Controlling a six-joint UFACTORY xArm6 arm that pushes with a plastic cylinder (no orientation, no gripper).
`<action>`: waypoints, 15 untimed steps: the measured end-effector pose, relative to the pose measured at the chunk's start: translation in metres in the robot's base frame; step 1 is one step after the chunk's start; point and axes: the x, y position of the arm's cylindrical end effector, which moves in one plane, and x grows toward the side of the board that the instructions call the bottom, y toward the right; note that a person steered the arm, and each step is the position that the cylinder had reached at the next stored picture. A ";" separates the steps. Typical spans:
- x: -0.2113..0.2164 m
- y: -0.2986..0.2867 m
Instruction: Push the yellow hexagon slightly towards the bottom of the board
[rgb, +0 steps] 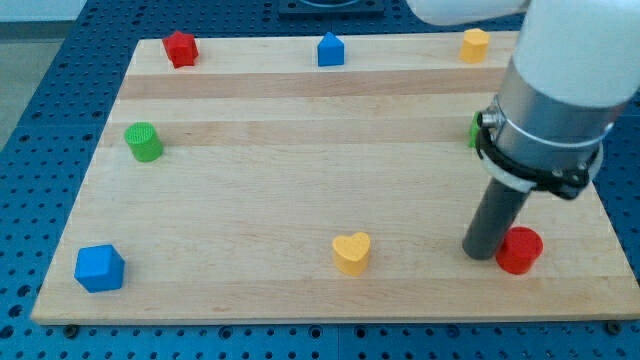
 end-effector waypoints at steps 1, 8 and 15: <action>-0.023 -0.017; -0.225 -0.034; -0.341 0.094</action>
